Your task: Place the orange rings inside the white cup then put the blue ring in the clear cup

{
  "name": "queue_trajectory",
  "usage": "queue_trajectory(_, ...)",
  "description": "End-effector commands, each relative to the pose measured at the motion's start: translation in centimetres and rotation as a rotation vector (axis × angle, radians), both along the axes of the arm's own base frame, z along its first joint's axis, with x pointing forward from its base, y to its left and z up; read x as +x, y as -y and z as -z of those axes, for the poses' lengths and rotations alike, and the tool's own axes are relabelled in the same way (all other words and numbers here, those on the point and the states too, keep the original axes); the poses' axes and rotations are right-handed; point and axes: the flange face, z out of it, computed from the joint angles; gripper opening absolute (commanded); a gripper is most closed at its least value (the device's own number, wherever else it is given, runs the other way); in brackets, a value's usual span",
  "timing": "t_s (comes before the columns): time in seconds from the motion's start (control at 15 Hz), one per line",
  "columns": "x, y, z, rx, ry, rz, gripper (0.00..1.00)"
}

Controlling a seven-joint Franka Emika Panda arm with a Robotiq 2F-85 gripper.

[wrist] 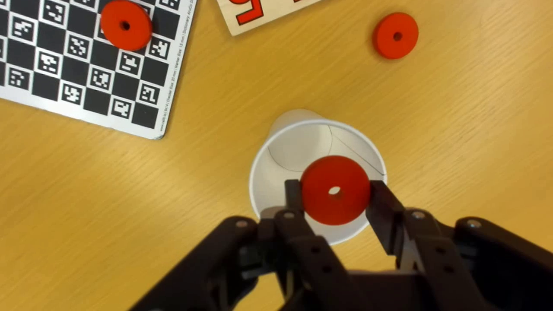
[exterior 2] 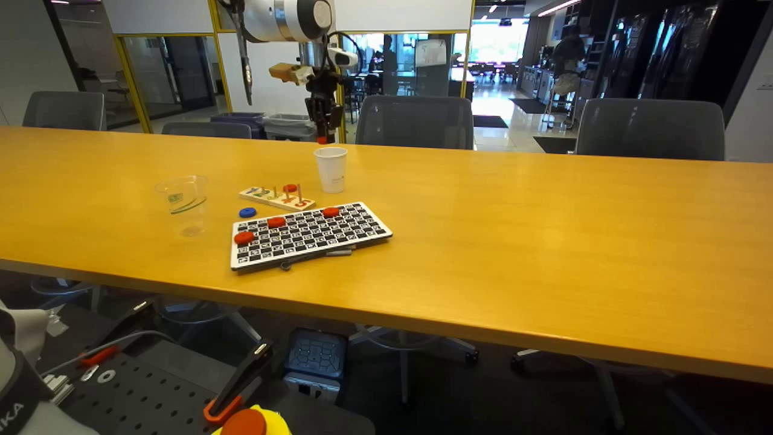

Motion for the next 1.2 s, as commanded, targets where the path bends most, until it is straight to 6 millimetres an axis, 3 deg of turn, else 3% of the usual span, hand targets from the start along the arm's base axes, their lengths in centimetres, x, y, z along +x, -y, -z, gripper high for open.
queue_trajectory(0.0, 1.9, 0.2, 0.0, 0.016, -0.012, -0.017, 0.24)
queue_trajectory(0.2, 2.4, 0.5, 0.3, 0.014, -0.022, -0.019, 0.25)
queue_trajectory(0.27, 2.5, 0.5, 0.4, 0.016, -0.025, -0.016, 0.67)
queue_trajectory(0.4, 2.7, 0.6, 0.6, 0.017, -0.034, -0.013, 0.74)
queue_trajectory(0.6, 2.7, 0.6, 0.2, 0.02, -0.039, -0.011, 0.96)
queue_trajectory(0.87, 1.6, -1.1, -1.9, 0.012, -0.007, -0.027, 1.0)
queue_trajectory(1.13, -0.4, -5.7, -3.5, 0.038, -0.004, -0.096, 1.0)
